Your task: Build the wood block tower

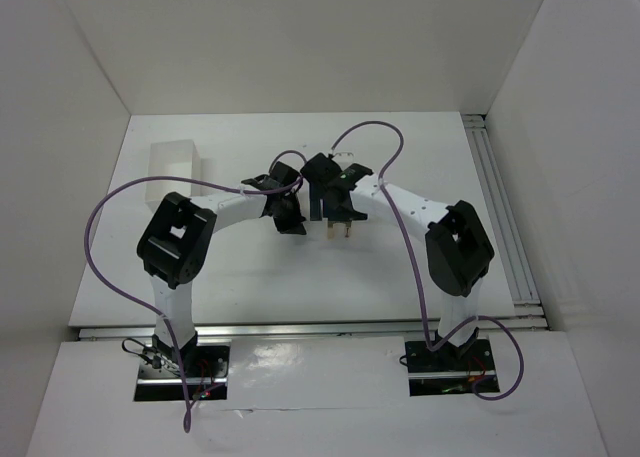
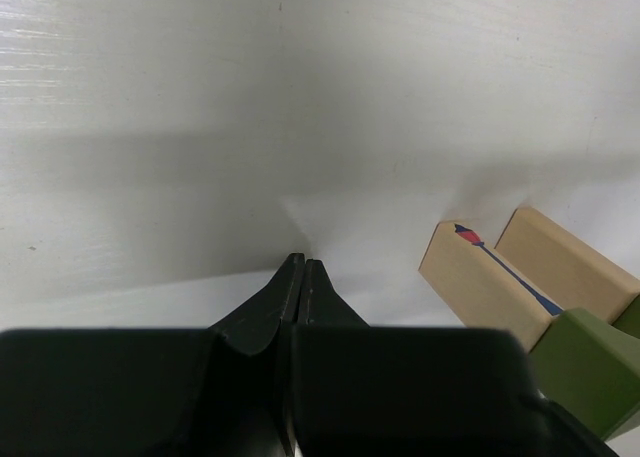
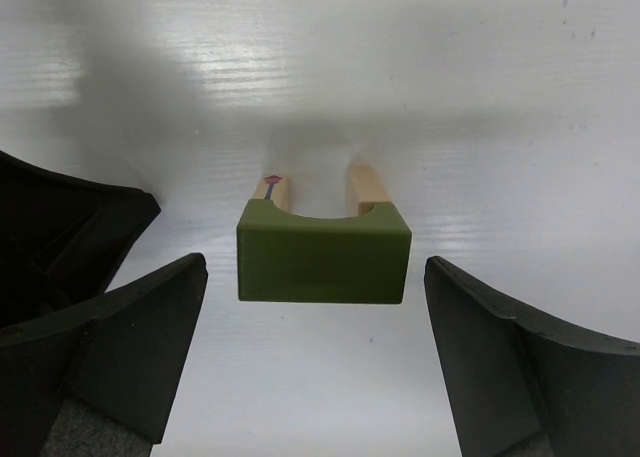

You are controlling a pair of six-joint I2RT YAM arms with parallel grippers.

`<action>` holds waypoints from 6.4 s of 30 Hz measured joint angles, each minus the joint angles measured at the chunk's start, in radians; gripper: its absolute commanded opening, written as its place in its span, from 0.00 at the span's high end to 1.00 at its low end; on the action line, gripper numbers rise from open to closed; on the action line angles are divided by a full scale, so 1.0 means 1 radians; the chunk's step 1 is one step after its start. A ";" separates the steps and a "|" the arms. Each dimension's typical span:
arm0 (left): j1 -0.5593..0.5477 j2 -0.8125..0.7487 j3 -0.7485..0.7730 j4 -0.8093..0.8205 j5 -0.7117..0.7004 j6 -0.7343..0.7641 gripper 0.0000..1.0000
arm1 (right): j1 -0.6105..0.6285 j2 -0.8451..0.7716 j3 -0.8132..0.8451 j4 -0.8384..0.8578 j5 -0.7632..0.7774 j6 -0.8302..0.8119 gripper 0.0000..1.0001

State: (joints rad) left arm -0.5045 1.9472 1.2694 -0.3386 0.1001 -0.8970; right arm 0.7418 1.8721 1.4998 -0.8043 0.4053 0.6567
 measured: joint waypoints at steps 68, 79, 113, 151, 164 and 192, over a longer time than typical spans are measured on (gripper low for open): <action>0.195 -0.478 -0.196 -0.230 -0.053 0.326 0.68 | -0.155 0.589 0.743 -0.072 -0.124 -0.051 0.78; 0.195 -0.480 -0.198 -0.216 -0.034 0.327 0.68 | -0.193 0.409 0.694 0.002 -0.412 -0.396 0.78; 0.195 -0.499 -0.218 -0.208 -0.001 0.346 0.68 | -0.396 -0.428 -0.006 0.067 -0.442 -0.516 0.78; 0.195 -0.489 -0.218 -0.208 -0.023 0.346 0.69 | -0.511 -0.300 -0.298 0.296 -0.325 -0.484 0.71; 0.195 -0.476 -0.218 -0.208 -0.028 0.346 0.69 | -0.511 -0.297 -0.316 0.310 -0.457 -0.600 0.68; 0.195 -0.477 -0.218 -0.209 -0.033 0.346 0.70 | -0.388 -0.297 -0.115 0.234 -0.690 -1.016 0.68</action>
State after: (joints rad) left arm -0.3096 1.4704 1.0512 -0.5480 0.0669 -0.5510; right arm 0.3542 1.5753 1.3849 -0.5701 -0.2848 -0.3592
